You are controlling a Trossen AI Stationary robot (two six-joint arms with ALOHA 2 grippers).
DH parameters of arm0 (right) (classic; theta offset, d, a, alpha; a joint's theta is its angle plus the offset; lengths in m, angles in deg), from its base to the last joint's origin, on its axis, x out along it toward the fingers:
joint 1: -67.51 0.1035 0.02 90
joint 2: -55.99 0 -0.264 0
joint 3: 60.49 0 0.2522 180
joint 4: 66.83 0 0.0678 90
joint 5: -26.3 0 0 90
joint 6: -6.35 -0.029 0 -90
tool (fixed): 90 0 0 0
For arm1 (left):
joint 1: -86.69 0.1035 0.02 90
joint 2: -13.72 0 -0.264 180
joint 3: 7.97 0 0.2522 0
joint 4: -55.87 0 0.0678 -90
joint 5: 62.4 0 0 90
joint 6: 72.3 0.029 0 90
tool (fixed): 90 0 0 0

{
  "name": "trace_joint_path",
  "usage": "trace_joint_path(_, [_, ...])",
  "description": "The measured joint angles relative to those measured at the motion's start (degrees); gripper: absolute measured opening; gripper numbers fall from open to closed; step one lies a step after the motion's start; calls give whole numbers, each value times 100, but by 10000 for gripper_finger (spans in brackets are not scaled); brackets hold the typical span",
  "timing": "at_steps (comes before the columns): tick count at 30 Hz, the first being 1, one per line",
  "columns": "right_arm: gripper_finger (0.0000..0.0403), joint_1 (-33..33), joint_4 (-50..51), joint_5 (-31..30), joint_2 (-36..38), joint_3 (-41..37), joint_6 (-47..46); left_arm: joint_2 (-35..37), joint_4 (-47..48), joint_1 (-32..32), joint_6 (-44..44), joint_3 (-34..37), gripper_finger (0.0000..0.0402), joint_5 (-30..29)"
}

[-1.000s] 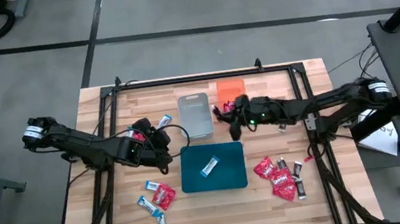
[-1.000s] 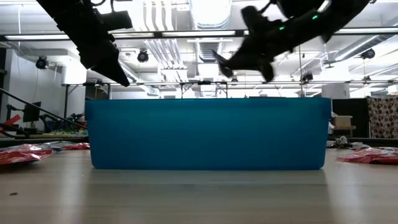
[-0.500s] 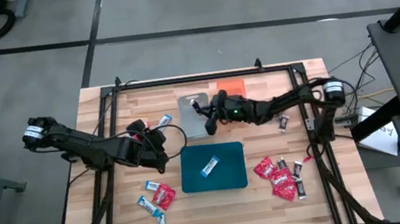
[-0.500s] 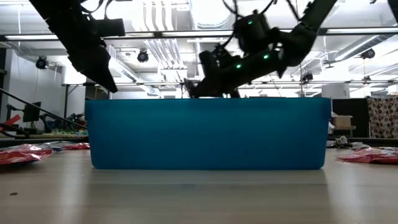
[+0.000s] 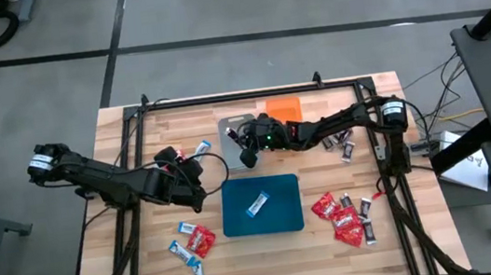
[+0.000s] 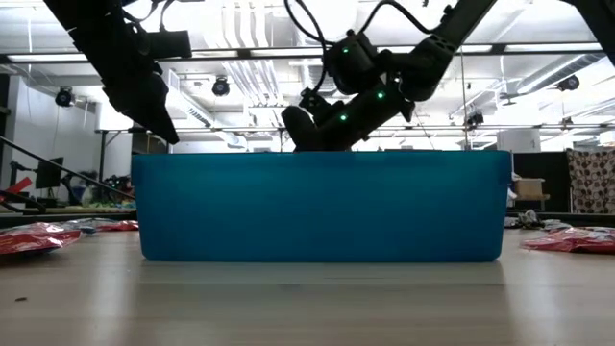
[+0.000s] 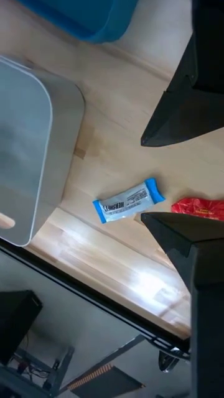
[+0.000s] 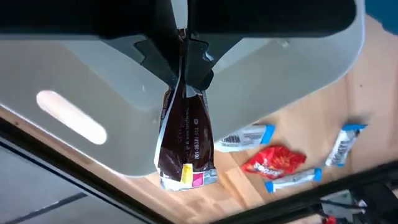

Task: Sort candy
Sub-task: Put the brown chocolate bar into the gray bin, then put the white chocolate bar into the blue bin

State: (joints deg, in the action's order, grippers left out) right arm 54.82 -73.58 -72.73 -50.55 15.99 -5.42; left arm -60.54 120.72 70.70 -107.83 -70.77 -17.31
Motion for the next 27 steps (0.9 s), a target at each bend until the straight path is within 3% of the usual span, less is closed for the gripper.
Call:
trace_joint_path(5, [35, 0, 416, 2, -16, 260, 86, 0, 19, 0, 0, 0, 166, 1])
trace_joint_path(16, [145, -7, 931, 56, 68, 456, 631, 0, 22, 0, -251, 0, 166, 2])
trace_joint_path(23, [167, -6, 1818, 67, 973, 349, 1027, 0, 15, -6, -673, 0, 166, 549])
trace_joint_path(27, [162, 7, 1805, 66, 1816, -98, 1180, 0, 7, -15, -703, 0, 166, 758])
